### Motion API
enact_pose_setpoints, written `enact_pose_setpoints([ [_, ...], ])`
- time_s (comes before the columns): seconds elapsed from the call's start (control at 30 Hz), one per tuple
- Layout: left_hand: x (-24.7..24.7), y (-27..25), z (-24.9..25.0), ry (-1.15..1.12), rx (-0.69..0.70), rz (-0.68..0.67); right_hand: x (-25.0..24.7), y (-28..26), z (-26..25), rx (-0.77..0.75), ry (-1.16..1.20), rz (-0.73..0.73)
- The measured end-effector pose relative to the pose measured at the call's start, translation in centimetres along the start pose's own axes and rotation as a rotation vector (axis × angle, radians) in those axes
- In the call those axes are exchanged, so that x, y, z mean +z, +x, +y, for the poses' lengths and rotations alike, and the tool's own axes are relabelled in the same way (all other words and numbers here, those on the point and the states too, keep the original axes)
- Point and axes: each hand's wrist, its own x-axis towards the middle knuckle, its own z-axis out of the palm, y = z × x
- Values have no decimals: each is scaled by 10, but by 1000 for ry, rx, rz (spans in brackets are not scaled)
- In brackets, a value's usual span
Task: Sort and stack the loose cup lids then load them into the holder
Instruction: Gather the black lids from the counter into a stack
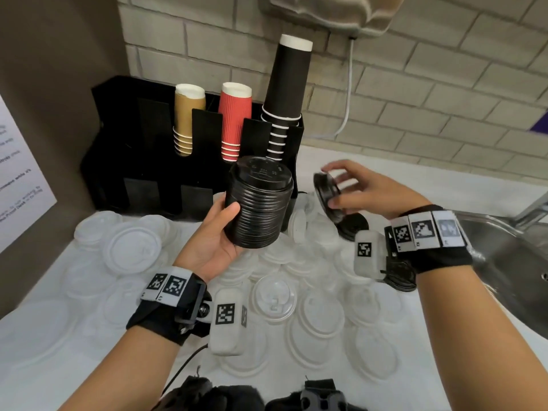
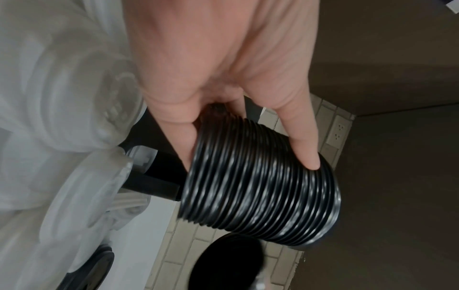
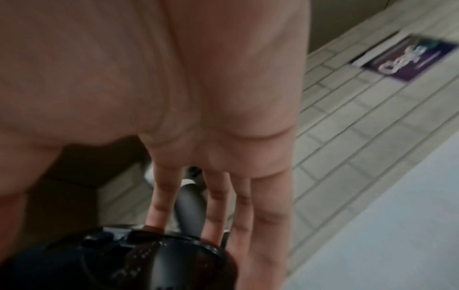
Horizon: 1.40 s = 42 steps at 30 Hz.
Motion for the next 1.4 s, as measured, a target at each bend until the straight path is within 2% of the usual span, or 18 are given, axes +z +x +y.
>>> enact_pose_setpoints([
  [0.07, 1, 0, -1, 6, -8, 13, 9, -3, -30, -141, 2, -1],
  [0.17, -1, -2, -3, 24, -38, 28, 18, -3, -61, -267, -72, -34],
  [0.4, 1, -5, -4, 45, -58, 40, 34, 5, -84, -364, -207, -143],
  [0.77, -1, -8, -2, 108, -95, 21, 33, 10, -98, -336, -375, -304],
  [1.07, 0, -8, -4, 81, -87, 25, 34, 10, -95, -325, -334, -271],
  [1.13, -1, -8, -4, 68, -73, 27, 26, 5, -90, -287, -262, -204],
  [1.23, -4, -7, -3, 53, -43, 23, 4, 0, -58, -191, -205, 10],
  [1.3, -7, -7, -1, 31, -14, 11, -12, 2, -20, 19, -380, 121],
  [1.33, -8, -6, 0, 22, 1, 4, -18, 3, 4, 175, -515, 113],
  [1.4, -10, -6, 1, 7, 19, -8, -23, 1, 54, 473, -696, -19],
])
